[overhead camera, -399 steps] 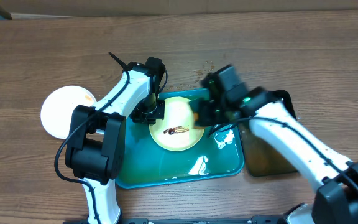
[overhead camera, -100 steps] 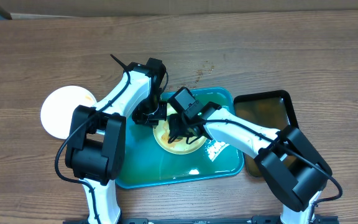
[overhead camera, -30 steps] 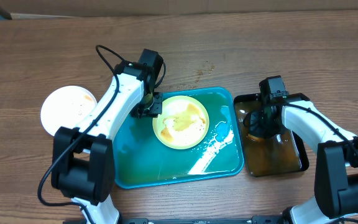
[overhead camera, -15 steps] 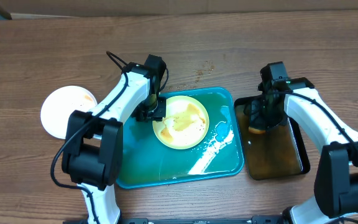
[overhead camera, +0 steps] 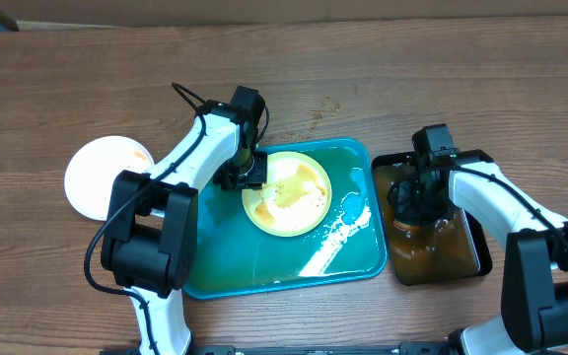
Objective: Clean dirty plates on tray and stack at the side
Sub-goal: 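Tilt the yellow-green plate up by its rim with the left gripper, then lift the yellow-green plate out of the teal tray, left gripper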
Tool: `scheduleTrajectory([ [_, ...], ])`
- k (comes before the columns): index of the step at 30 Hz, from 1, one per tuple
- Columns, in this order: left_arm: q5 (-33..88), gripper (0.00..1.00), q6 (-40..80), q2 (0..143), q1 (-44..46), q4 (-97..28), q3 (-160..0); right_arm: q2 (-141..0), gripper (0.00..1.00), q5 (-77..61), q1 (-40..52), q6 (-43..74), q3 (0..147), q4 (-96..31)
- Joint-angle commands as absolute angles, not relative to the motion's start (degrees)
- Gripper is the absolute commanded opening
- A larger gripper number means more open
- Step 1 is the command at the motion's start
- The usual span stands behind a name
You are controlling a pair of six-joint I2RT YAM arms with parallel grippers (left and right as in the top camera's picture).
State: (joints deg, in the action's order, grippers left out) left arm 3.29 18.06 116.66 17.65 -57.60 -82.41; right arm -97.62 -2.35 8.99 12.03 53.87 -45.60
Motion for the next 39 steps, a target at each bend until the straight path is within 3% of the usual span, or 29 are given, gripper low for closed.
scheduleTrajectory([
  [1, 4.5, 0.36, 18.2, 117.7, 18.0, -57.0, -81.7, -97.9, 0.04, -2.7, 8.9, 12.4, 51.6, -45.7],
  [4, 4.5, 0.33, 18.2, 117.7, 18.0, -56.1, -80.7, -97.9, 0.04, -2.7, 8.9, 12.4, 51.6, -45.6],
  [8, 4.4, 0.22, 18.2, 117.7, 18.0, -54.5, -78.5, -97.9, 0.04, -2.7, 8.9, 12.4, 51.6, -45.4],
  [10, 4.1, 0.04, 18.2, 117.7, 18.0, -54.3, -77.7, -97.9, 0.04, -2.7, 8.9, 12.4, 51.6, -45.5],
  [19, 3.4, 0.04, 18.2, 115.9, 17.9, -57.0, -81.6, -97.9, 0.04, -2.7, 8.9, 12.4, 51.6, -45.5],
  [30, -11.7, 0.04, 18.5, 100.8, 18.1, -58.7, -84.5, -97.9, 0.04, -2.7, 8.9, 12.4, 51.6, -45.5],
  [39, -24.7, 0.04, 24.7, 99.0, 20.9, -64.0, -83.5, -97.9, 0.04, -2.6, 8.9, 12.4, 51.6, -45.5],
])
